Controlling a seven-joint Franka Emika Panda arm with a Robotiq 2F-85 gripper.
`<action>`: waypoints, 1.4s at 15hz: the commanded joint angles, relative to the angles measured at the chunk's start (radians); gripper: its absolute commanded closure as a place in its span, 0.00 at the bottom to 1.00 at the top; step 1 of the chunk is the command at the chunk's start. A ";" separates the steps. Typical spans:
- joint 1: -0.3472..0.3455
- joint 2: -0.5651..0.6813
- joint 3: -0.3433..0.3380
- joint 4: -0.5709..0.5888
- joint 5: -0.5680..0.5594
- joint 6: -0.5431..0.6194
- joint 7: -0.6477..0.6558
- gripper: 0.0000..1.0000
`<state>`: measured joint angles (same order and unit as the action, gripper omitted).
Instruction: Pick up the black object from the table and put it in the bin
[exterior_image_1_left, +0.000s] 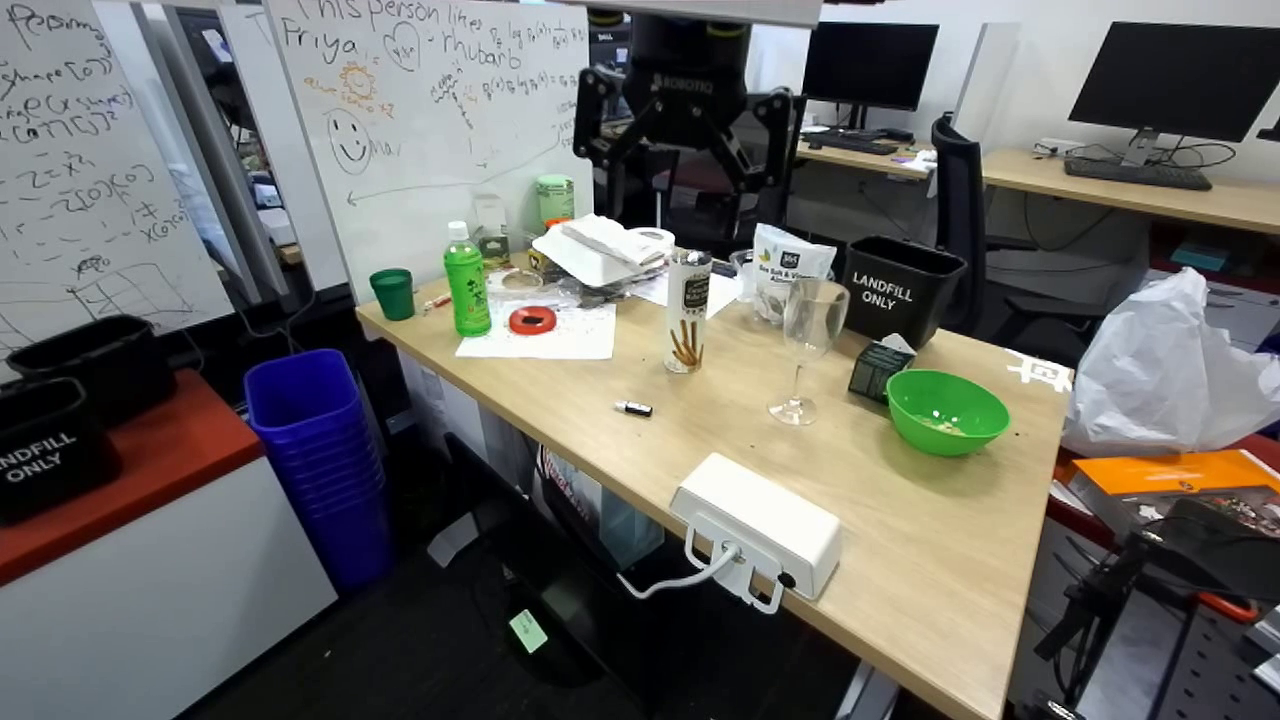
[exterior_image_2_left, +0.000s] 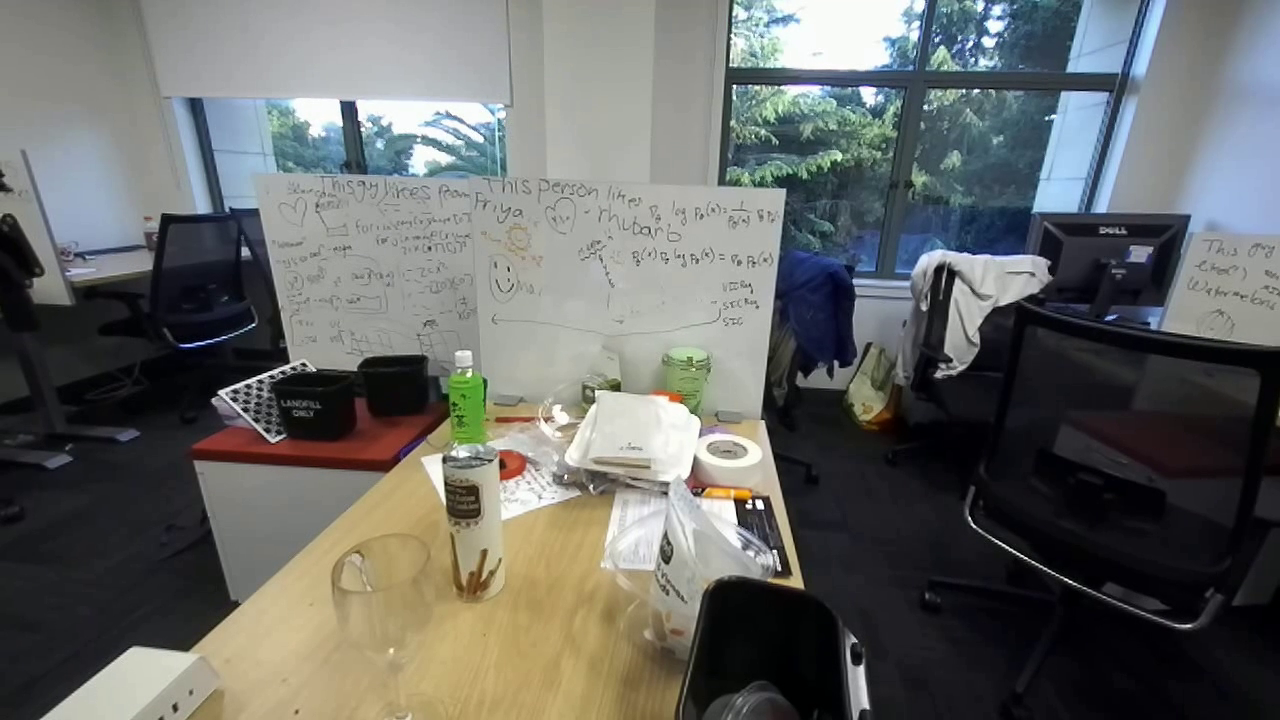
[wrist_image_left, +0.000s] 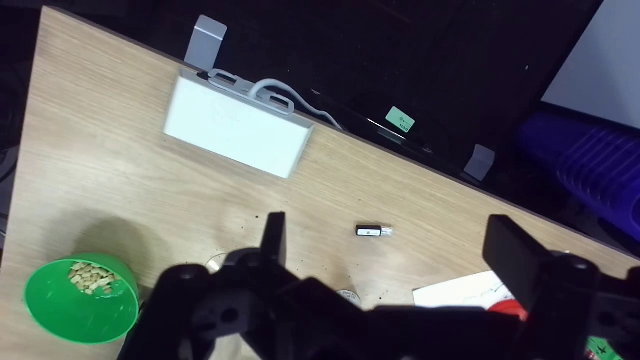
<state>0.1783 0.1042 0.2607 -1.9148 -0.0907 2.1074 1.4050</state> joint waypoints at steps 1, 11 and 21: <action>0.027 0.017 -0.028 0.019 0.029 -0.027 -0.008 0.00; 0.059 0.248 -0.101 0.293 0.092 -0.190 0.424 0.00; 0.038 0.456 -0.200 0.401 0.253 -0.157 0.803 0.00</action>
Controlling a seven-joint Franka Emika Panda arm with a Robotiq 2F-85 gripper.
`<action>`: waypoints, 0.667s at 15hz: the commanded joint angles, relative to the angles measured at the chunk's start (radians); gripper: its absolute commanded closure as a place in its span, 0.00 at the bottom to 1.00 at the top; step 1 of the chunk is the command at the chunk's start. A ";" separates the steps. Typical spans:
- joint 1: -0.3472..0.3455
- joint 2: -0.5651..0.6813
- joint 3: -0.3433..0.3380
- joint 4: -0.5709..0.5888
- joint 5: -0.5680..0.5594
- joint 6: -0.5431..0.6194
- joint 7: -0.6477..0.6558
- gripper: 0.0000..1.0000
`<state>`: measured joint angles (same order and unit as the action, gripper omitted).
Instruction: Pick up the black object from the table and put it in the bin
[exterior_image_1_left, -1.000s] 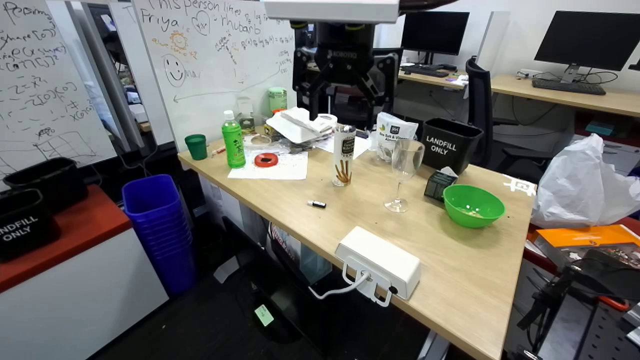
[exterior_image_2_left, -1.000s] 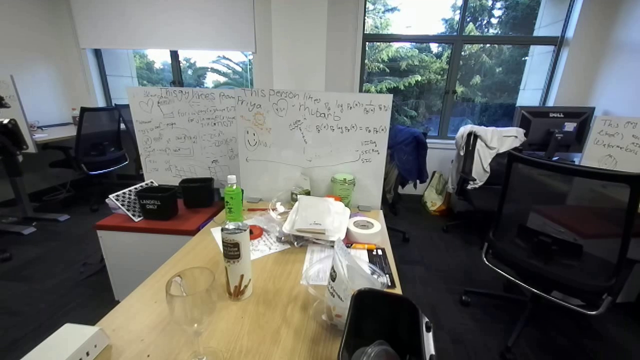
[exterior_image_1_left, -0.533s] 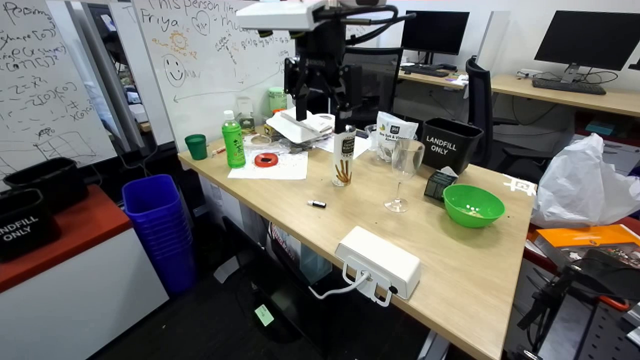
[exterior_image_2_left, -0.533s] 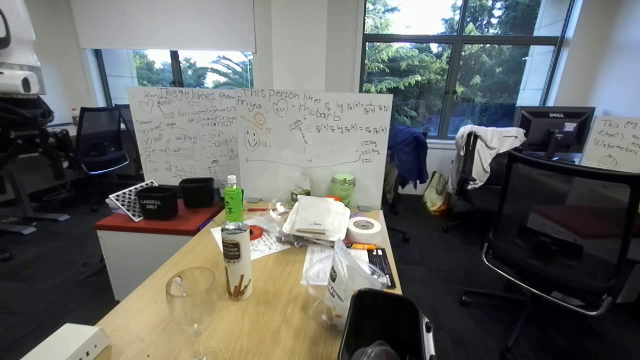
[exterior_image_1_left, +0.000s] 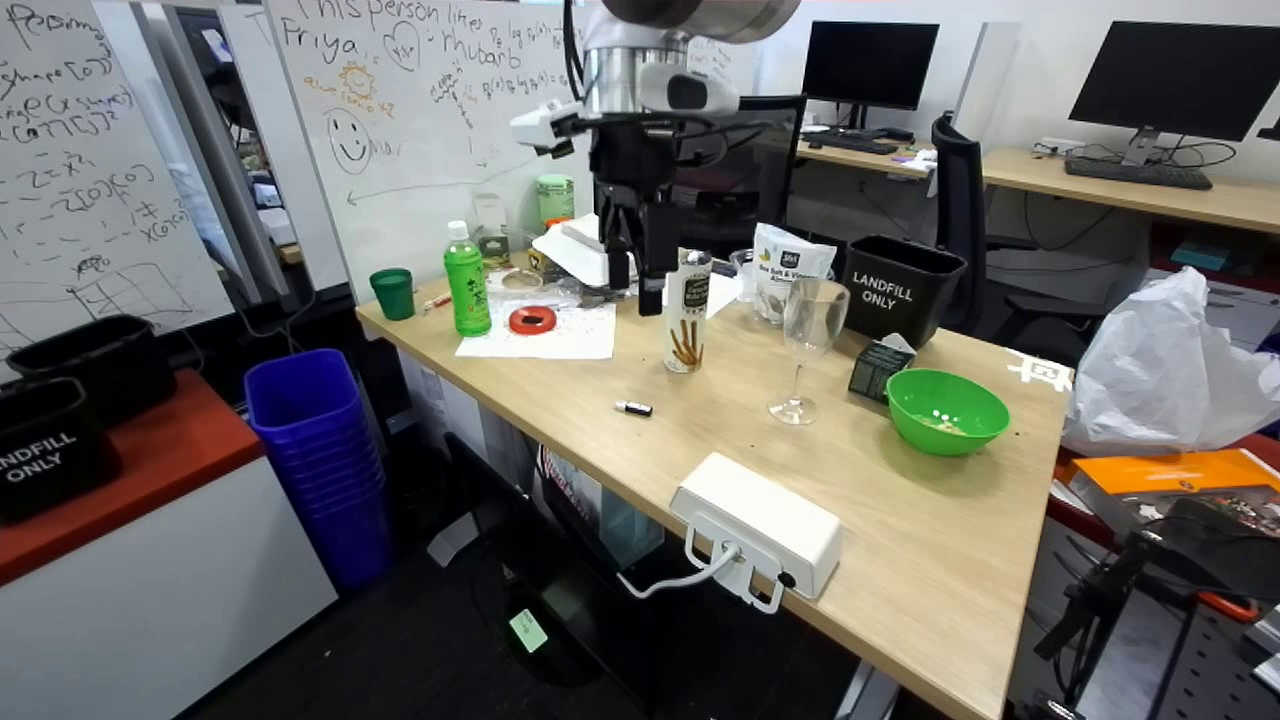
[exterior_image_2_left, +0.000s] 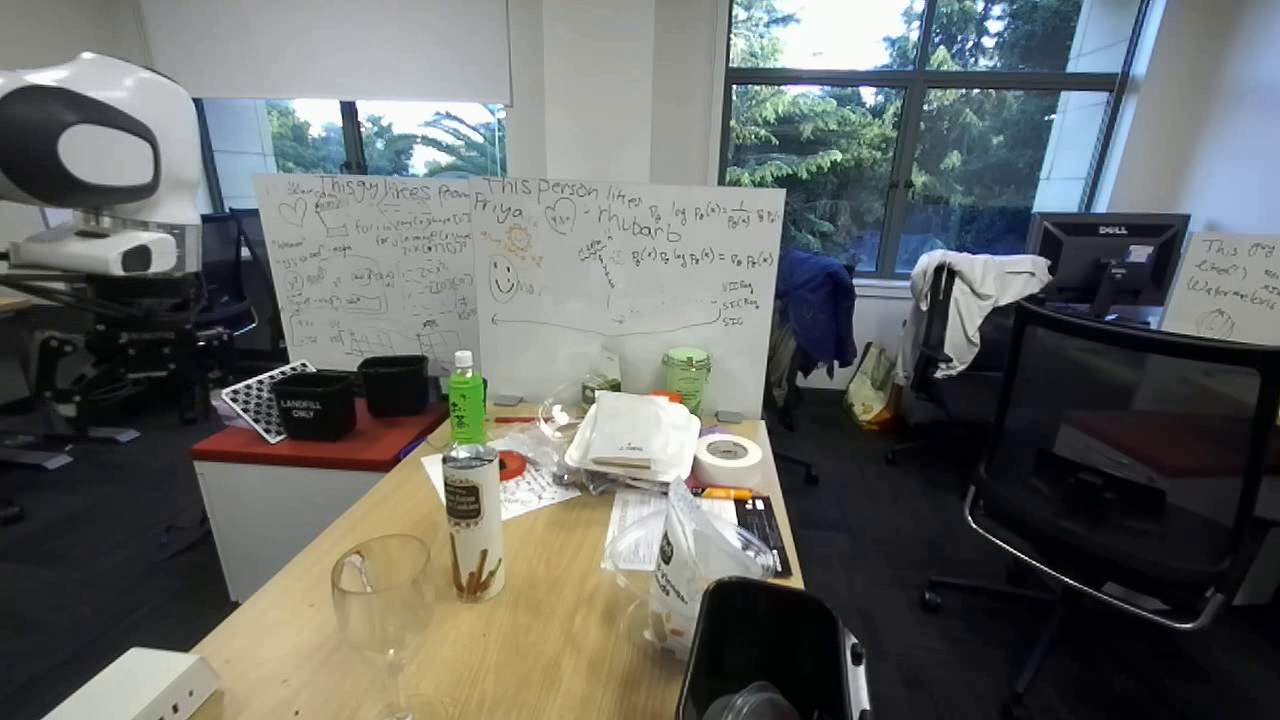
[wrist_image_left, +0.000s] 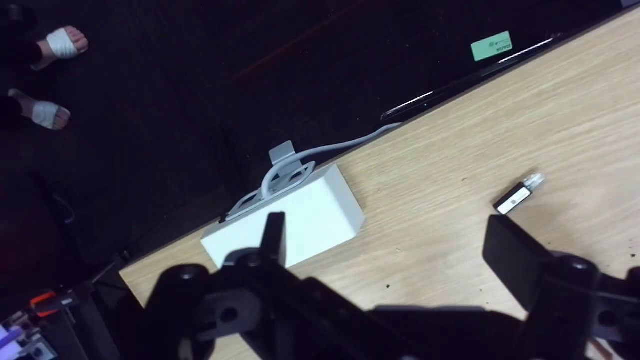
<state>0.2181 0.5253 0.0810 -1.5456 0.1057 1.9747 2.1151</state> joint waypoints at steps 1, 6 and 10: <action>-0.006 0.043 -0.027 0.030 0.075 -0.024 0.128 0.00; -0.006 0.042 -0.033 0.008 0.075 -0.003 0.145 0.00; -0.003 0.046 -0.043 0.005 0.086 0.010 0.199 0.00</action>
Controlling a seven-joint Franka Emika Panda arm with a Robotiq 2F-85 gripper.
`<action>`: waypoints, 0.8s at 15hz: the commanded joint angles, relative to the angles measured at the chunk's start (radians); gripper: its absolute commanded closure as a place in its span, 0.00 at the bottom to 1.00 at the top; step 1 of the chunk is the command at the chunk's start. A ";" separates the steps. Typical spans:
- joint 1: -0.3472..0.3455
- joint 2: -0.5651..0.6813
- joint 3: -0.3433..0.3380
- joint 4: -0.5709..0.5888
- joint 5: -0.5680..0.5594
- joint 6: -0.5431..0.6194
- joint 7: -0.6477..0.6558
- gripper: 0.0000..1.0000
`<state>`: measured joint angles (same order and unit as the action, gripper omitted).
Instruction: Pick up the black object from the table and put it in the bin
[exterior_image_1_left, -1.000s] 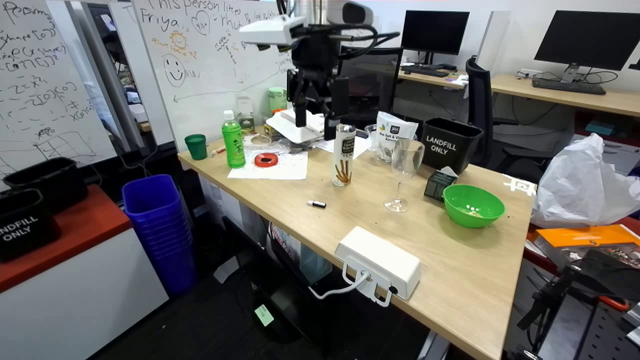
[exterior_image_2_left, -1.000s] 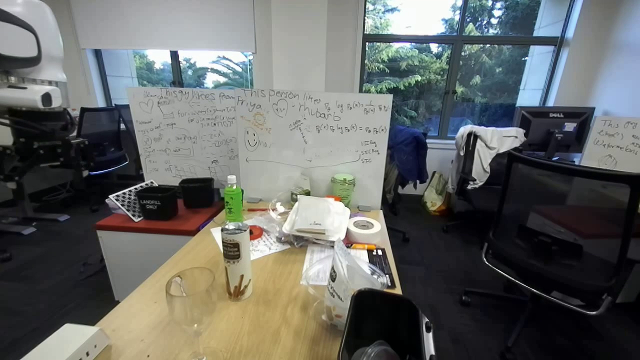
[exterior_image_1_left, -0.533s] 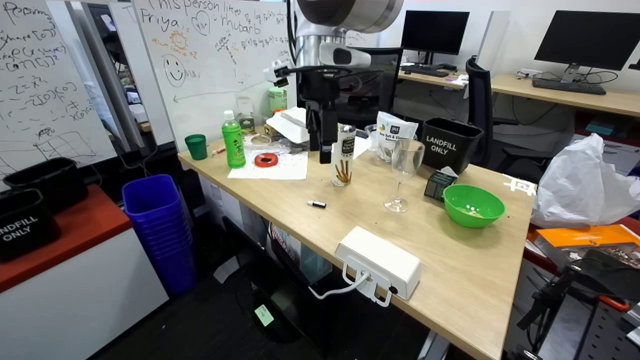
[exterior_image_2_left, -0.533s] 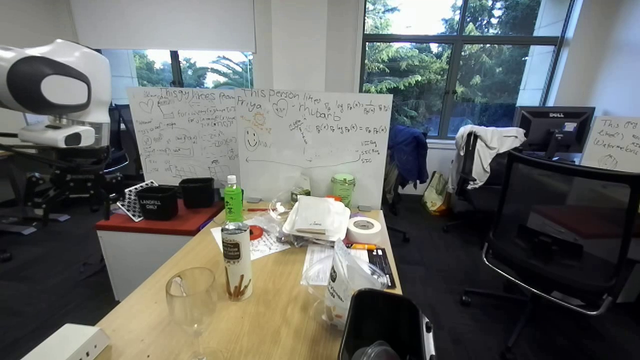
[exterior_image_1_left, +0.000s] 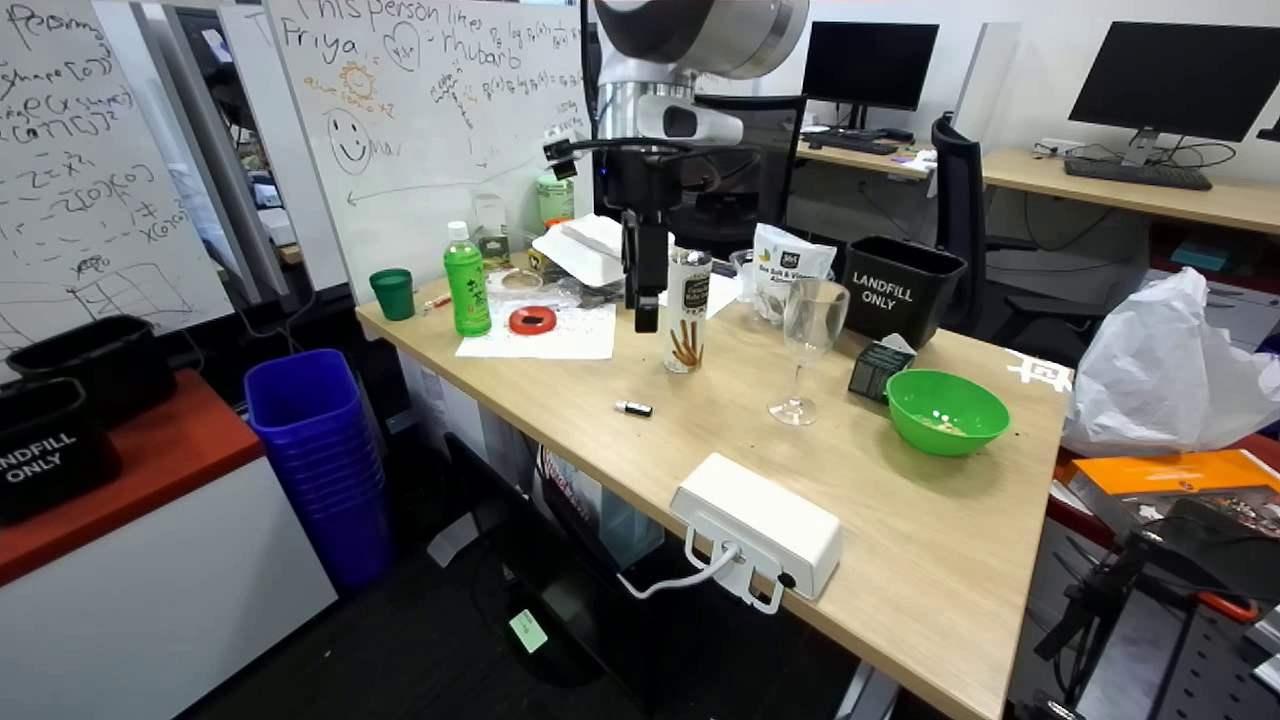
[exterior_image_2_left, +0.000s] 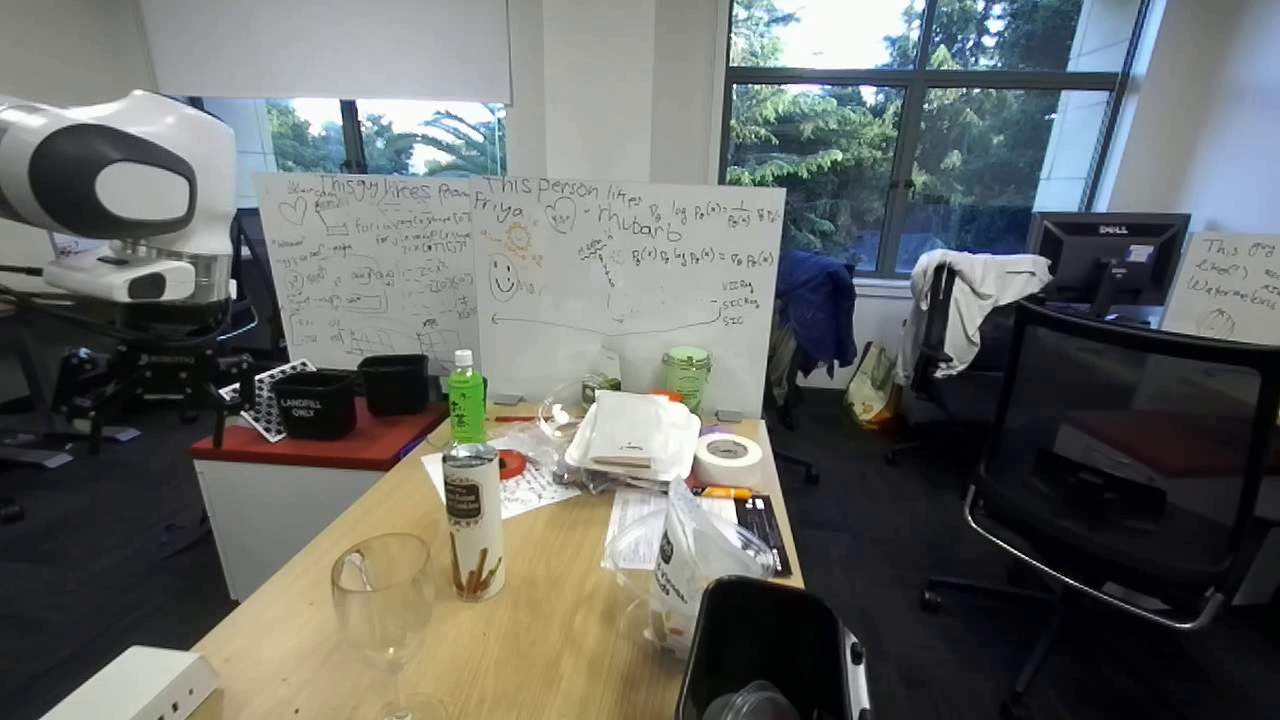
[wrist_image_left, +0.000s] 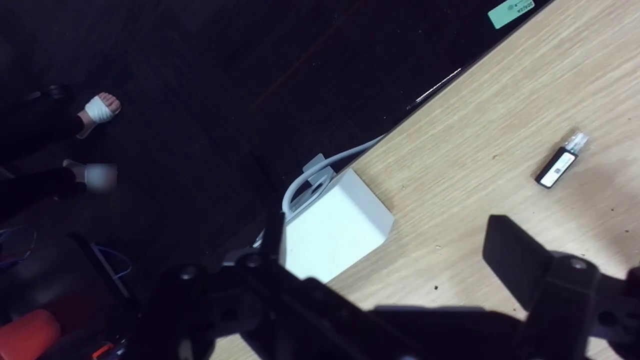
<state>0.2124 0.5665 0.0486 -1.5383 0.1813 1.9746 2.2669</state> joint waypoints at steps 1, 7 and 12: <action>-0.002 0.006 -0.011 -0.007 0.021 0.021 0.064 0.00; -0.038 0.081 -0.031 -0.029 0.089 0.157 0.168 0.00; -0.026 0.209 -0.060 0.020 0.051 0.269 0.226 0.00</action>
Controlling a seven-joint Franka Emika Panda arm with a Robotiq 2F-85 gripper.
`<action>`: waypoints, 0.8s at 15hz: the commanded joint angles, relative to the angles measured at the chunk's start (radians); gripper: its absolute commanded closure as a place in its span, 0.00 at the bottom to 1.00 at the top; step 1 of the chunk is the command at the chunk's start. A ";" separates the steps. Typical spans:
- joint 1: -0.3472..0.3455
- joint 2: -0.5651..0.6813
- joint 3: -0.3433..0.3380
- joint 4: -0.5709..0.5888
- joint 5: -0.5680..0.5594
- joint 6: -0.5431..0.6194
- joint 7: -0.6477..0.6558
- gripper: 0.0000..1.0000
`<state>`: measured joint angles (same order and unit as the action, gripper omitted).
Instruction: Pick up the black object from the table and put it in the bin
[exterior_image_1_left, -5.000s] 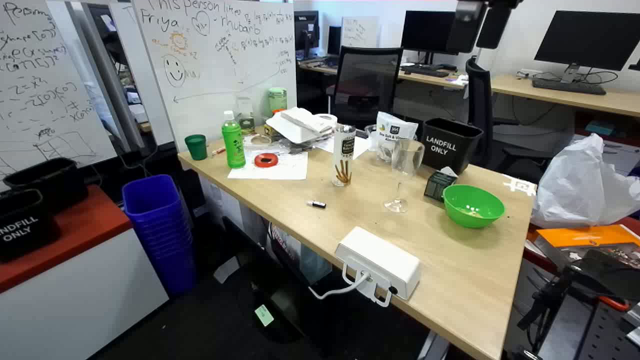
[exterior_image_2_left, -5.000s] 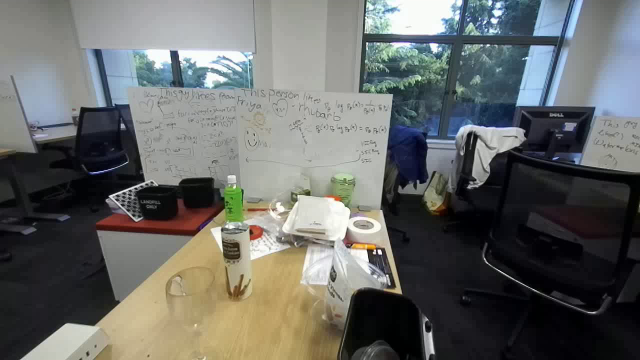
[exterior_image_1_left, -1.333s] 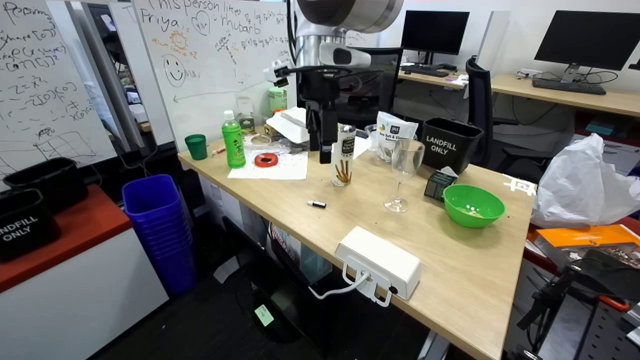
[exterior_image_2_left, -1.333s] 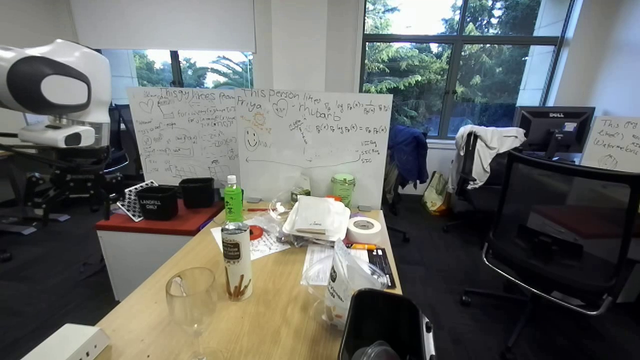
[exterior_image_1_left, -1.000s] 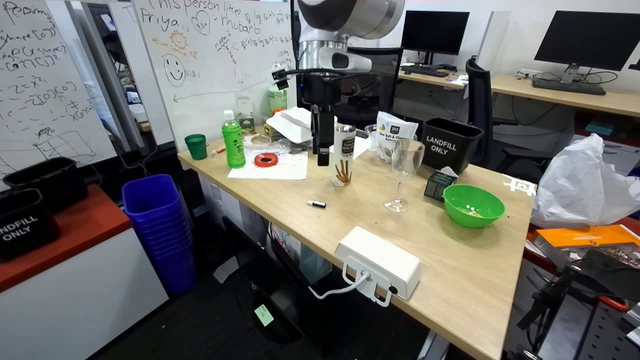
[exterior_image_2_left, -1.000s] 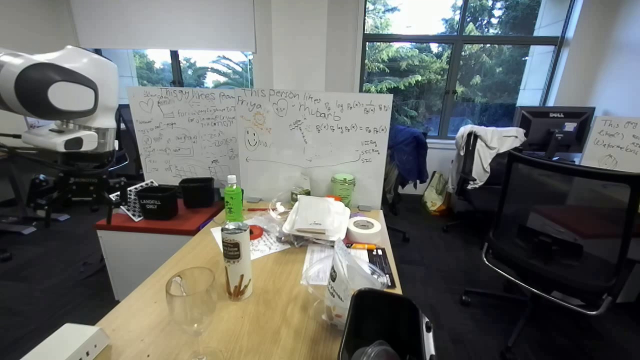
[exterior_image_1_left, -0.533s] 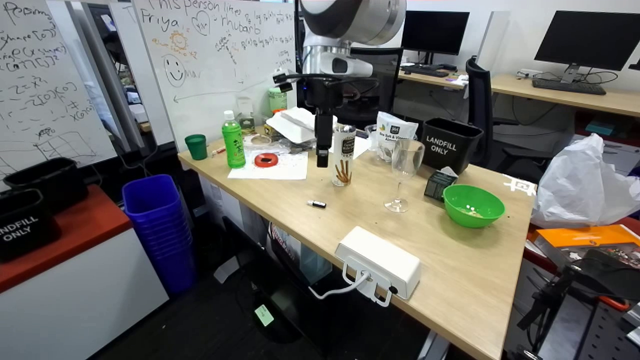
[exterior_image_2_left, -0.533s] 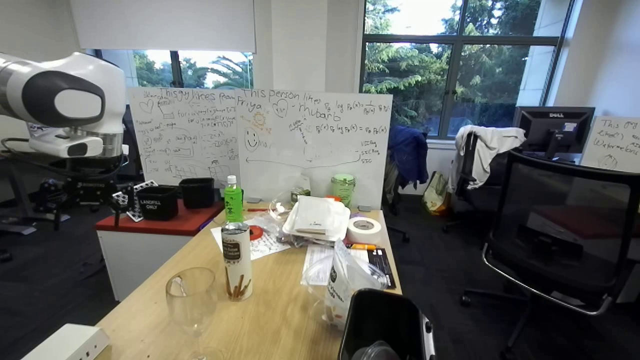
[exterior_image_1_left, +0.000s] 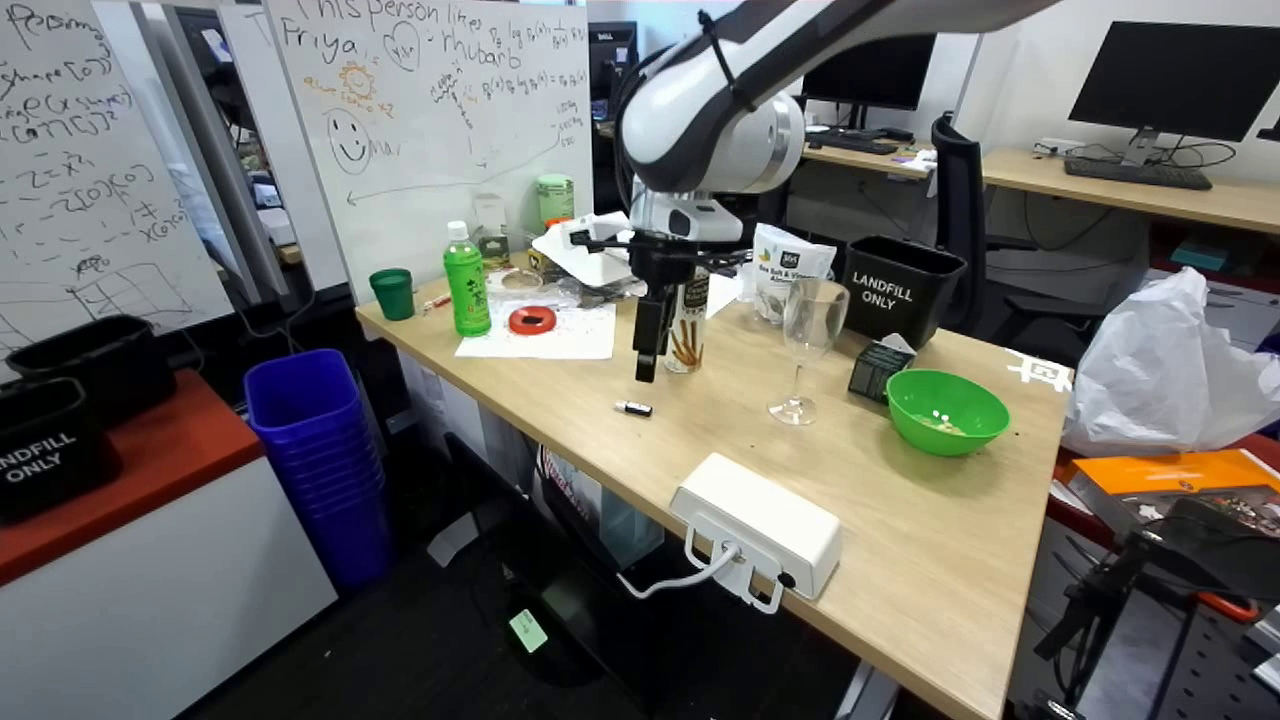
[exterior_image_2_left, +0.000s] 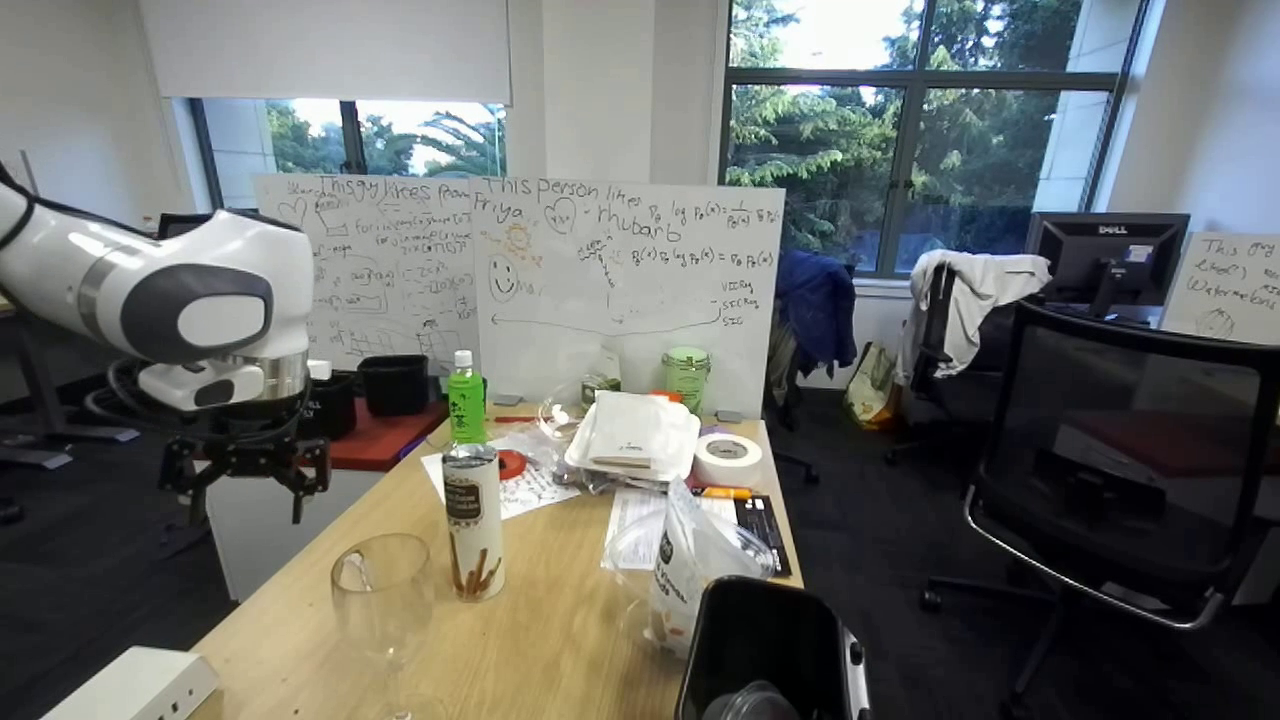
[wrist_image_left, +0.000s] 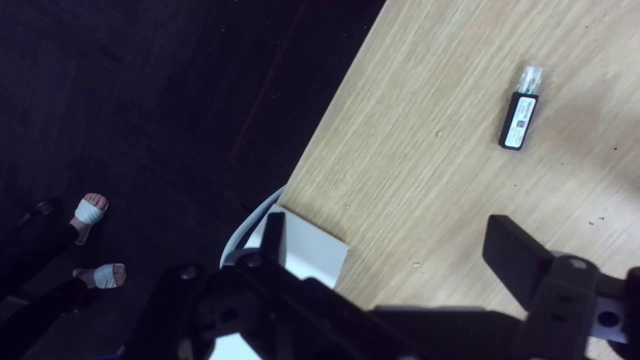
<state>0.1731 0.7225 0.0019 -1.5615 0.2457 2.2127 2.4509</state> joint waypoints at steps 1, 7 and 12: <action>0.023 0.078 -0.022 0.055 -0.029 0.047 0.057 0.00; 0.071 0.209 -0.082 0.173 -0.134 0.090 0.169 0.00; 0.131 0.297 -0.173 0.277 -0.104 0.060 0.153 0.00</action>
<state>0.2650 0.9652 -0.1133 -1.3671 0.1150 2.3081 2.6040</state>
